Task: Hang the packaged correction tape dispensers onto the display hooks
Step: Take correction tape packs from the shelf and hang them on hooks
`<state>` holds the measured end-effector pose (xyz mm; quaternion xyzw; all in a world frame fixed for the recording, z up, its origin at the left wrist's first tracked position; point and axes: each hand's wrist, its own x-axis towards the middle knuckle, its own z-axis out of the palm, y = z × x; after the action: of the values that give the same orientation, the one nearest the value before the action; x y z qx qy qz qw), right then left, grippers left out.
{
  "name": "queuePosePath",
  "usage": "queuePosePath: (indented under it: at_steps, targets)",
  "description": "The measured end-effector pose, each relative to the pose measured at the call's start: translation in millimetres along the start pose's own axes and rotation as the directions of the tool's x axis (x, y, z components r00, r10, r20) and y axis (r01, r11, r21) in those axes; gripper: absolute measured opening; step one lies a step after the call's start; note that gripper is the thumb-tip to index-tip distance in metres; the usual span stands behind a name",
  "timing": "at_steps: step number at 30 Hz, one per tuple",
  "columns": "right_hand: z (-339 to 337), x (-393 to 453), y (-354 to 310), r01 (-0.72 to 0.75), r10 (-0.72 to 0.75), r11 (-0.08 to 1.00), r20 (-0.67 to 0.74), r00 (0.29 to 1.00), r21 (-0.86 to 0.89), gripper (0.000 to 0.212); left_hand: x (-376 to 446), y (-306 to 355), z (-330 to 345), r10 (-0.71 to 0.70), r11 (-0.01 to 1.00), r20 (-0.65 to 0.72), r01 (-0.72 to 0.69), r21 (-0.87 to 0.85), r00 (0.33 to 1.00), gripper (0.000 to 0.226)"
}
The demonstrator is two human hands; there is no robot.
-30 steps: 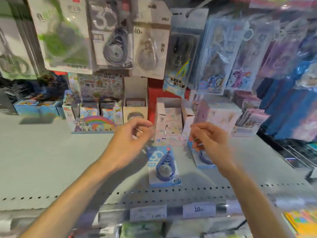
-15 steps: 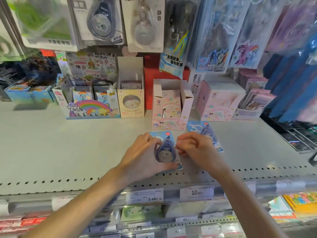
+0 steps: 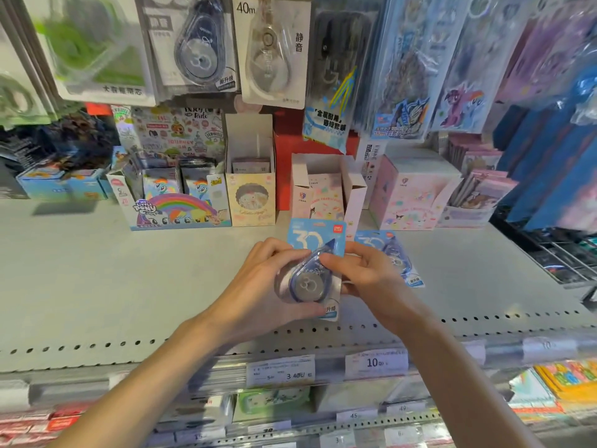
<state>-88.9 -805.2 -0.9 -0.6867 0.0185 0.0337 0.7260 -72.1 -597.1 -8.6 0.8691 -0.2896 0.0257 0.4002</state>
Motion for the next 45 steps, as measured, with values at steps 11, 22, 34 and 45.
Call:
queuePosePath:
  at_steps: [11, 22, 34, 45]
  targets:
    - [-10, 2, -9, 0.151, -0.151, 0.982, -0.010, 0.988, 0.110, 0.023, 24, 18, 16, -0.352, 0.682, -0.009, 0.250, -0.687, 0.936, 0.046]
    - [-101, 22, 12, -0.007, -0.322, 0.716, -0.338, 0.884, -0.698, 0.014, 47, 31, 31, -0.350, 0.718, -0.130, 0.177, -0.674, 0.928, 0.048]
    - [-101, 14, 10, 0.019, -0.323, 0.723, -0.314, 0.893, -0.691, 0.025, 63, 43, 33, -0.291, 0.751, -0.227, 0.075, -0.656, 0.929, 0.042]
    - [-89, -23, -26, 0.295, -0.461, 0.840, -0.313, 0.830, -0.456, 0.058, 66, 56, 39, -0.294, 0.756, -0.219, 0.086, -0.649, 0.930, 0.035]
